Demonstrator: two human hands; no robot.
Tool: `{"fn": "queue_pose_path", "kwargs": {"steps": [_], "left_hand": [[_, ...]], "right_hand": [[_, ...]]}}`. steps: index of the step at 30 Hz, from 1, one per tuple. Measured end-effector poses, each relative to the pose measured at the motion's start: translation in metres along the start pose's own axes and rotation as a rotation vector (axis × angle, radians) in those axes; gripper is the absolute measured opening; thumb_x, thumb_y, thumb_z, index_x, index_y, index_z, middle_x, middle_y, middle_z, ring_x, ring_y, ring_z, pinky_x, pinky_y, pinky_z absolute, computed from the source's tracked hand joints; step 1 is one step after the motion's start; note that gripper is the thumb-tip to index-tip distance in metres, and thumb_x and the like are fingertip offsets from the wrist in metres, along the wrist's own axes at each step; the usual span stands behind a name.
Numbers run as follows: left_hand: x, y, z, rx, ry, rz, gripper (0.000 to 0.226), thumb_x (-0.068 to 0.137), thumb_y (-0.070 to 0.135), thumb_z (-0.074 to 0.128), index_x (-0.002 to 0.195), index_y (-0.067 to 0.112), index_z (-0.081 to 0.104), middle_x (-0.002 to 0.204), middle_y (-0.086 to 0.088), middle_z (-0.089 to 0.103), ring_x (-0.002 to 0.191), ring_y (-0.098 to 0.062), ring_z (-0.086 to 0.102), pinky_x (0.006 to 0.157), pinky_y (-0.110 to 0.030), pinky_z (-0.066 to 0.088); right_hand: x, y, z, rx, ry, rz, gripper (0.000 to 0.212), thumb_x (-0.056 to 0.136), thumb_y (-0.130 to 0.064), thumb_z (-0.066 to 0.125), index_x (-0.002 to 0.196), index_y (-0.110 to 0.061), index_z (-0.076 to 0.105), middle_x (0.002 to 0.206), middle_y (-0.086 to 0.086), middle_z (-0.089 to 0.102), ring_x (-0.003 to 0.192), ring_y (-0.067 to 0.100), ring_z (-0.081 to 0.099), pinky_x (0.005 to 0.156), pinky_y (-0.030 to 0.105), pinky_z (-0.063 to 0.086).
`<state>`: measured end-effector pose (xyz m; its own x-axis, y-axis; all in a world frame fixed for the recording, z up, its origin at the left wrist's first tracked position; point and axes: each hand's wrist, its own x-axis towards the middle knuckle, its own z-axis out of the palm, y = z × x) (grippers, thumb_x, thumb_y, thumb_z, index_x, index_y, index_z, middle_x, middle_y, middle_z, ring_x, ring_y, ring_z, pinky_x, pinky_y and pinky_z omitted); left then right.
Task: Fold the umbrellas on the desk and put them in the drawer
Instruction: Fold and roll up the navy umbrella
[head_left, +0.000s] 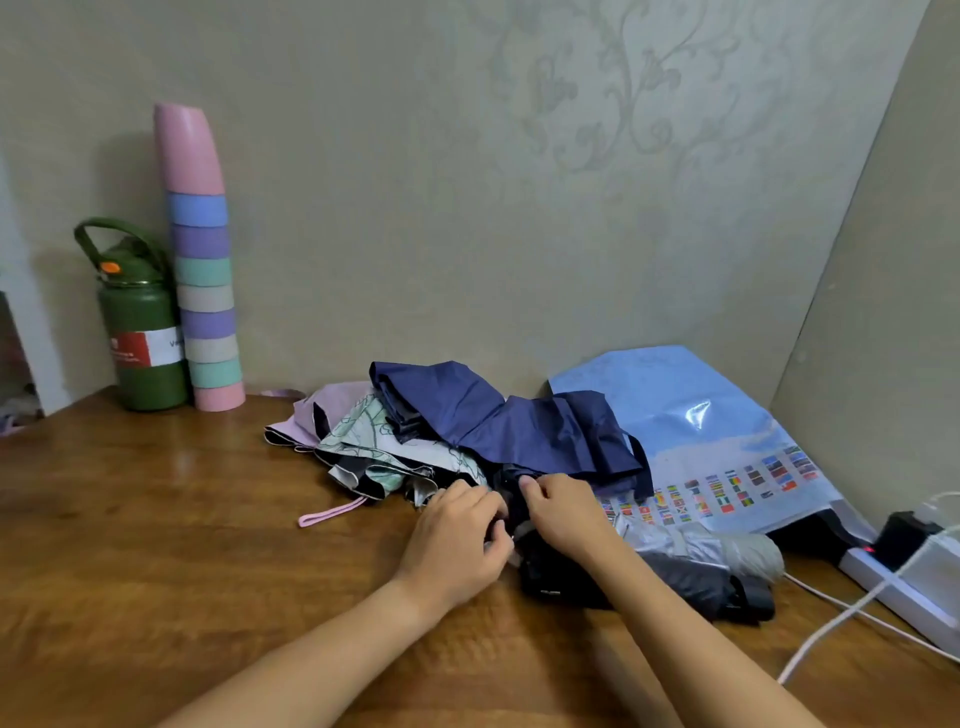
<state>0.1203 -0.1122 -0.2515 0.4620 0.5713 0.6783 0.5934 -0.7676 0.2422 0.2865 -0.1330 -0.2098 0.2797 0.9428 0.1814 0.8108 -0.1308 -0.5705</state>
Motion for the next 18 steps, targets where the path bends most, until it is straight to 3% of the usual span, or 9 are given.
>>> {"fn": "queue_pose_path", "kwargs": {"steps": [4,7,11,14,18], "left_hand": [[0.004,-0.007,-0.004,-0.099,-0.001,-0.005,0.019,0.087,0.029,0.050,0.087,0.020,0.067,0.080,0.008,0.063,0.085,-0.009,0.052,0.072,-0.030,0.047],[0.003,-0.011,-0.009,-0.181,-0.042,-0.013,0.023,0.092,0.033,0.048,0.087,0.020,0.066,0.080,0.007,0.062,0.086,-0.009,0.051,0.074,-0.030,0.046],[-0.001,-0.018,-0.017,-0.256,-0.078,-0.027,0.029,0.096,0.040,0.046,0.088,0.022,0.066,0.085,0.008,0.062,0.090,-0.008,0.053,0.079,-0.029,0.044],[-0.008,-0.022,-0.023,-0.197,-0.113,0.026,0.032,0.096,0.043,0.044,0.090,0.024,0.069,0.100,0.012,0.068,0.109,-0.004,0.052,0.092,-0.027,0.039],[-0.022,-0.027,-0.034,-0.167,-0.119,0.086,0.030,0.099,0.041,0.044,0.094,0.025,0.069,0.120,0.013,0.063,0.129,0.000,0.041,0.107,-0.028,0.029]], "right_hand": [[0.025,-0.017,0.017,0.066,-0.044,0.229,0.038,0.098,-0.034,0.051,0.070,-0.010,0.045,0.082,0.013,0.058,0.080,0.031,0.053,0.068,0.032,0.036],[0.035,-0.024,0.021,0.089,-0.012,0.330,0.031,0.089,-0.033,0.062,0.072,-0.010,0.049,0.080,0.009,0.059,0.075,0.026,0.055,0.056,0.031,0.036],[0.036,-0.029,0.022,0.088,-0.035,0.383,0.042,0.084,-0.041,0.077,0.075,-0.010,0.050,0.084,0.006,0.060,0.074,0.020,0.057,0.052,0.028,0.037],[0.035,-0.030,0.019,0.037,-0.067,0.366,0.050,0.080,-0.051,0.081,0.081,-0.011,0.051,0.091,0.007,0.063,0.082,0.021,0.060,0.060,0.028,0.043],[0.030,-0.037,0.017,-0.005,-0.144,0.328,0.059,0.073,-0.062,0.083,0.083,-0.013,0.052,0.086,0.005,0.068,0.067,0.015,0.062,0.051,0.026,0.044]]}}
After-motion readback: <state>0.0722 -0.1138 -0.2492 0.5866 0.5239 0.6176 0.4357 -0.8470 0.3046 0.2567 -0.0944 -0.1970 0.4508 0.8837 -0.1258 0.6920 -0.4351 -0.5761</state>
